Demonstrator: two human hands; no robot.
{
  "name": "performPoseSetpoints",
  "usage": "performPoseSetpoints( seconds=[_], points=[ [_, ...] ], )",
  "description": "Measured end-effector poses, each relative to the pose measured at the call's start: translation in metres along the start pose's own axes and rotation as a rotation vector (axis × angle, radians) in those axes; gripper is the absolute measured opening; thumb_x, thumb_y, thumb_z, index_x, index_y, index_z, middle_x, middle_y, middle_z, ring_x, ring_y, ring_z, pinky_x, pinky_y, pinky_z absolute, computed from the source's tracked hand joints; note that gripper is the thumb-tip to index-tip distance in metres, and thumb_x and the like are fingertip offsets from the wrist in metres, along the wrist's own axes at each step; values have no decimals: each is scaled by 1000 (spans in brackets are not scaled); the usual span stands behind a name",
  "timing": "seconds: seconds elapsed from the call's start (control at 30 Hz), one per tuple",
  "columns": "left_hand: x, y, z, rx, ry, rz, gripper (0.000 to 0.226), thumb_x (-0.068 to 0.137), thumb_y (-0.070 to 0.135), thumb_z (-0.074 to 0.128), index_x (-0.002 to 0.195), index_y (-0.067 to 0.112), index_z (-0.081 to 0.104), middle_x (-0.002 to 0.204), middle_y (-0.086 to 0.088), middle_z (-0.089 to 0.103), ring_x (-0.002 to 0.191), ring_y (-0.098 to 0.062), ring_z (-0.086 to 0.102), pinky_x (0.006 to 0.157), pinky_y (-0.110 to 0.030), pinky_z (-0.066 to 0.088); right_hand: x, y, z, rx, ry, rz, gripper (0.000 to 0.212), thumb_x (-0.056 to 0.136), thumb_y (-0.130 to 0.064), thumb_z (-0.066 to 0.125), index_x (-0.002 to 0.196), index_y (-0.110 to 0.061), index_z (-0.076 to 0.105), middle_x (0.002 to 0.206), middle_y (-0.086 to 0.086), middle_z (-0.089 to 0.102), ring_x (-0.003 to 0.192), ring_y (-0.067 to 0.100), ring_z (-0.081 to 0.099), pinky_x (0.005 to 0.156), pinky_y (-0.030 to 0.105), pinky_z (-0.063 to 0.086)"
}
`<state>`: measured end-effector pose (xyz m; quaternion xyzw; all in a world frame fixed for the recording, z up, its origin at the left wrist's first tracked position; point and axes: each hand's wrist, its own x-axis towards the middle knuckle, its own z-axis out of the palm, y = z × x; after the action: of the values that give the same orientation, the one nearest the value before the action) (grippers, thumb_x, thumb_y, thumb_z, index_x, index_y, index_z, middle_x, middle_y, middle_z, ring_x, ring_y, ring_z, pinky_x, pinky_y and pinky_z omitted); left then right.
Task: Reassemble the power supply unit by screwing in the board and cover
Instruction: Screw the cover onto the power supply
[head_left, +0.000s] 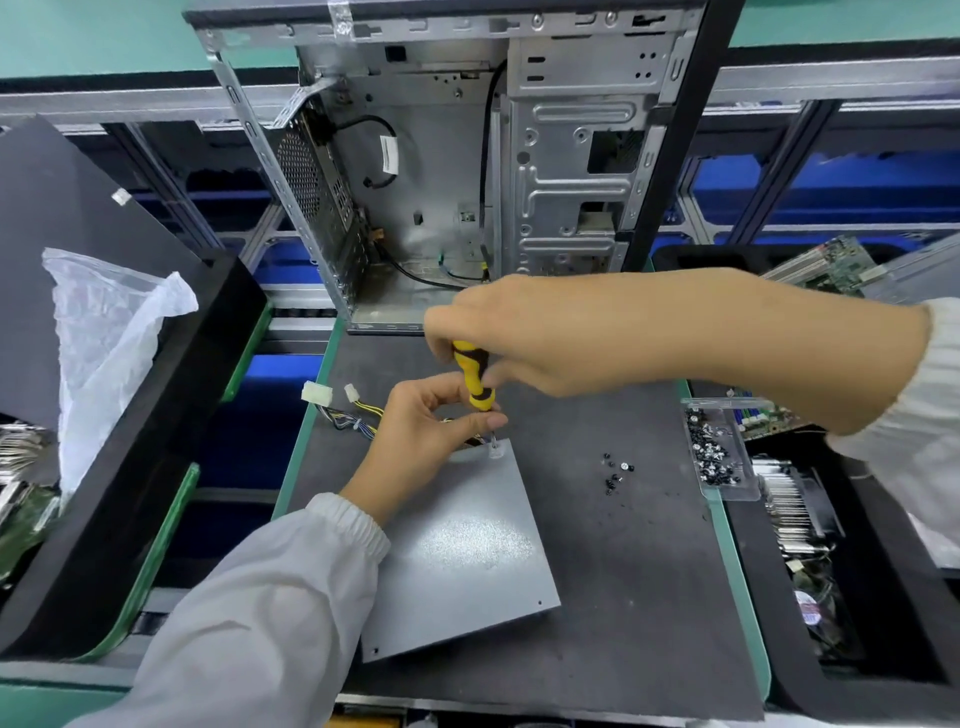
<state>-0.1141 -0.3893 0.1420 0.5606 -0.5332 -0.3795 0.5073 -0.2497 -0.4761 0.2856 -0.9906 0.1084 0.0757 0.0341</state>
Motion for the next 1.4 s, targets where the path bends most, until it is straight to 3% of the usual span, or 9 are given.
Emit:
performPoseSetpoints(
  seconds=[0.27,0.43,0.57,0.67,0.87,0.97,1.13,1.3,1.4],
  points=[
    [4,9,-3,9,-116,-66,8,82,-1,72,79,5,75,84,-4,76,81,-9,69,80,-20,53,-1,-1,-3,-234,188,31,28,93,-32,56,88,-17,33,61,-4,24,47,15,25,44,27,14],
    [43,27,-31,347,-626,-204,25,87,1,69,111,8,71,117,1,71,112,-6,63,99,-18,46,-21,12,5,55,224,138,19,94,-34,53,101,-19,44,76,0,50,69,26,49,56,34,36],
    [98,23,15,776,-779,-351,5,87,10,69,82,11,70,81,0,68,84,-18,63,83,-35,51,-61,34,23,152,246,312,23,95,-36,49,104,-17,43,80,3,55,75,29,52,62,41,45],
    [100,-1,73,1176,-889,-587,29,79,35,79,66,16,63,67,3,62,84,-26,69,78,-32,54,-74,31,56,96,70,356,22,98,-38,44,107,-18,39,85,2,53,75,28,51,59,37,42],
    [89,-21,98,1413,-843,-477,18,87,22,72,96,11,61,84,2,58,100,-22,64,75,-31,43,-78,23,92,87,-46,327,23,99,-37,41,96,-21,26,68,-5,31,56,21,36,54,34,35],
    [85,-20,98,1436,-799,-447,17,91,7,61,78,10,51,72,3,49,90,-21,58,74,-28,38,-79,22,95,122,-34,343,26,99,-37,43,94,-21,23,68,-4,35,54,20,35,52,35,33],
    [82,-22,89,1485,-849,-345,29,84,7,71,111,8,60,108,-5,63,100,-28,63,71,-34,40,-81,22,96,197,17,382,22,98,-38,43,101,-18,36,79,0,51,64,23,46,55,36,39],
    [77,-12,80,1371,-727,-265,24,77,10,75,85,16,53,85,-2,50,78,-28,56,65,-33,43,-95,10,102,354,116,483,20,98,-36,44,102,-17,40,83,-1,54,73,25,54,64,39,45],
    [71,11,62,995,-533,-155,14,79,5,67,74,17,66,79,0,65,78,-22,66,71,-32,53,-105,0,103,525,175,549,10,98,-25,47,100,-18,41,81,-3,54,67,9,55,61,28,45]
  ],
)
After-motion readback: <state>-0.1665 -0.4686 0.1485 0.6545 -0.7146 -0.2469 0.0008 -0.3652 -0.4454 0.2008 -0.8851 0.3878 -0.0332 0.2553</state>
